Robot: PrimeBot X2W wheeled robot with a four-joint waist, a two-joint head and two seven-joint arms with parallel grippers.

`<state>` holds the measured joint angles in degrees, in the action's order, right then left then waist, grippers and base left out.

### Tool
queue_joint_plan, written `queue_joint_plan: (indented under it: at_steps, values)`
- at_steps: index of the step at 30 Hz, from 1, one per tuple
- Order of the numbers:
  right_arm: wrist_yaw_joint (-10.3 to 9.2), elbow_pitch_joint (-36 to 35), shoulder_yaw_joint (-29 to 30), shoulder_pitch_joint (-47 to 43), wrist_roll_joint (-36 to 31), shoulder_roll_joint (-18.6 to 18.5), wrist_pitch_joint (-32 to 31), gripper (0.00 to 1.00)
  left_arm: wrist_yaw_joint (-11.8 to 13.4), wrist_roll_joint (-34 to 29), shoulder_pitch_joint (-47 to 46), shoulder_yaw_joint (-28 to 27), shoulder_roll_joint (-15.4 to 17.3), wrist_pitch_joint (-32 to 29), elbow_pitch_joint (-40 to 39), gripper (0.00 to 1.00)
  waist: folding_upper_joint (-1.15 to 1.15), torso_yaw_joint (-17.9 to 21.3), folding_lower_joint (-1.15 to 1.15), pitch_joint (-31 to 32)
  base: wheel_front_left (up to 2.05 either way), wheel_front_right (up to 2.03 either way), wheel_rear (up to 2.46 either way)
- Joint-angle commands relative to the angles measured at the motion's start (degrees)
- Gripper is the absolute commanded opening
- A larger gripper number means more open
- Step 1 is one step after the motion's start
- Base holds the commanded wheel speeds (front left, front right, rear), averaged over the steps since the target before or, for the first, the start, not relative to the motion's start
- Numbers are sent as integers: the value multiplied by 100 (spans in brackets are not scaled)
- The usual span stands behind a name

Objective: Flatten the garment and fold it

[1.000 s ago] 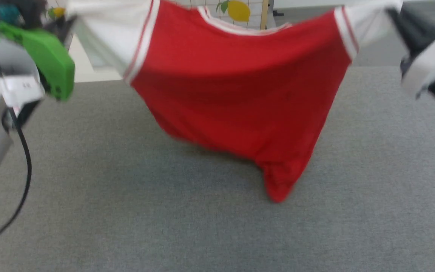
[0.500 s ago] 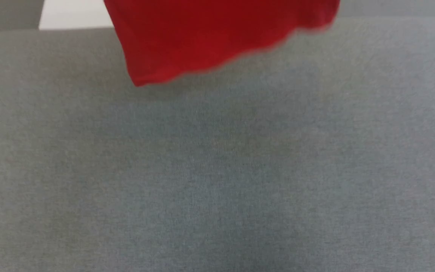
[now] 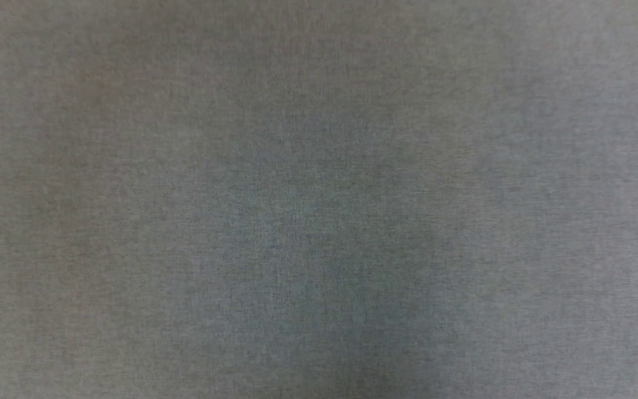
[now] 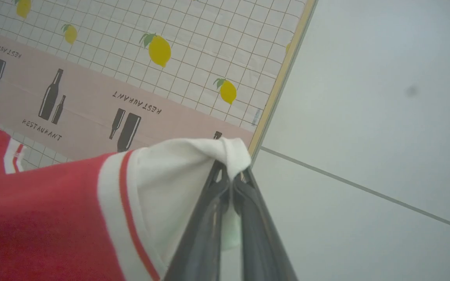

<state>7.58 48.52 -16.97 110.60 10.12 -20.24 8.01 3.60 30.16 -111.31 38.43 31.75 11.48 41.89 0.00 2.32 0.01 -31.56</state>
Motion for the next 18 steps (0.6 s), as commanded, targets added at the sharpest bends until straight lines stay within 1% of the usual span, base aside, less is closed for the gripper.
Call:
queue_joint_plan:
  at_steps: [1,6,9,11,15,18]
  values:
    - [-9,116,7,72,-61,33,82,0,3,-3,-90,-24,-43,73,31,0,0,-84,-1,-341,0,0,0]
    - [-9,447,-35,-144,-68,160,344,0,2,109,311,-58,-119,233,100,0,0,-125,-1,-344,0,0,0]
    - [-9,624,-76,-549,7,267,527,0,4,211,841,-111,-172,313,52,0,0,-125,-1,-185,0,0,0]
    - [-9,680,-149,-929,59,324,613,0,-11,273,1311,-132,-228,338,-26,0,0,-141,-1,-17,0,0,0]
    - [-9,622,-195,-1896,337,489,687,0,90,340,2471,-428,-246,349,-538,0,0,-115,-1,384,0,0,0]
    - [-9,284,-254,-2781,478,523,695,0,202,345,3574,-755,-257,350,-1057,0,0,-120,-1,703,0,0,0]
